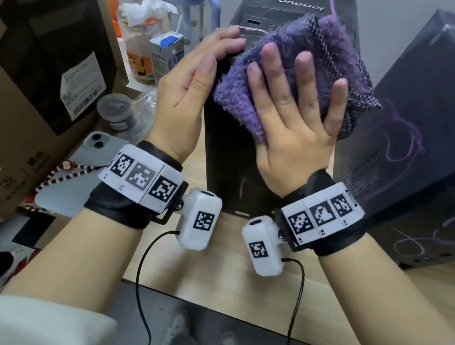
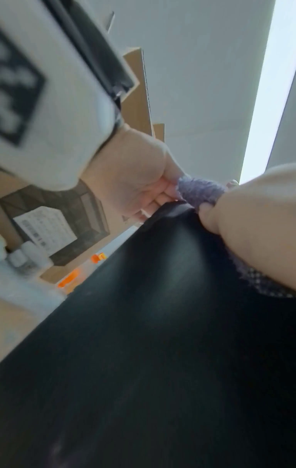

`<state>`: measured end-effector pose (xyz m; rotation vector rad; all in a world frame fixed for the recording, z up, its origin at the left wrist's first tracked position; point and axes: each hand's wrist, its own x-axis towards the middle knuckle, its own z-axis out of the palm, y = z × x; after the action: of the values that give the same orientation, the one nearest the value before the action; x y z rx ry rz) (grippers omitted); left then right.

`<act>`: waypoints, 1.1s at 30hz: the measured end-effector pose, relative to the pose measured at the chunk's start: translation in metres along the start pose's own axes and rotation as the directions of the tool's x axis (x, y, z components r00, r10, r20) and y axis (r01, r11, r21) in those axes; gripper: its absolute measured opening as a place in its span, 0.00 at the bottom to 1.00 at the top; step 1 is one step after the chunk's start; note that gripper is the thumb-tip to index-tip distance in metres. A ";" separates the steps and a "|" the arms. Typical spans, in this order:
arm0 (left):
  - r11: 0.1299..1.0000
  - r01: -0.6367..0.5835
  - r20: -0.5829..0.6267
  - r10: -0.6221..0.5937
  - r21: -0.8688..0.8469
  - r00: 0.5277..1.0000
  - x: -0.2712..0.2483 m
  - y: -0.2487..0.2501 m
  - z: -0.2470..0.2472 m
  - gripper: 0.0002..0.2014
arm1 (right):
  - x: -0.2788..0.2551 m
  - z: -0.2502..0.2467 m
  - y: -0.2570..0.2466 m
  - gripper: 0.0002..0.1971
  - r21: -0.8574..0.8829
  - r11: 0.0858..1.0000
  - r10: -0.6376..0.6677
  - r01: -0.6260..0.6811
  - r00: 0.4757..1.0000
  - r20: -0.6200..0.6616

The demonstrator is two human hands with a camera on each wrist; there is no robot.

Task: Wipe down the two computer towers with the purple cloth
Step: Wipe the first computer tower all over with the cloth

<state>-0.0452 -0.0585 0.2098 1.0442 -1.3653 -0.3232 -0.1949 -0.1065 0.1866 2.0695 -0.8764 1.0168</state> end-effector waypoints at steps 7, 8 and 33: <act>1.000 0.019 -0.034 -0.019 -0.019 0.999 -0.004 0.003 0.005 0.18 | -0.075 0.041 -0.030 0.26 0.185 0.894 -0.447 0.407 0.826 0.344; 1.000 0.014 -0.035 -0.015 -0.014 0.999 -0.004 0.003 0.006 0.18 | -0.087 0.046 -0.032 0.26 0.233 0.870 -0.493 0.434 0.767 0.410; 0.867 0.382 0.093 -0.430 0.319 0.898 -0.056 -0.059 -0.002 0.30 | -0.123 0.035 0.021 0.32 0.059 0.902 -0.398 0.428 0.770 0.498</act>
<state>-0.0358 -0.0487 0.1296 1.5939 -1.3536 -0.5392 -0.2557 -0.1123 0.0722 2.3742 -0.6216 0.2062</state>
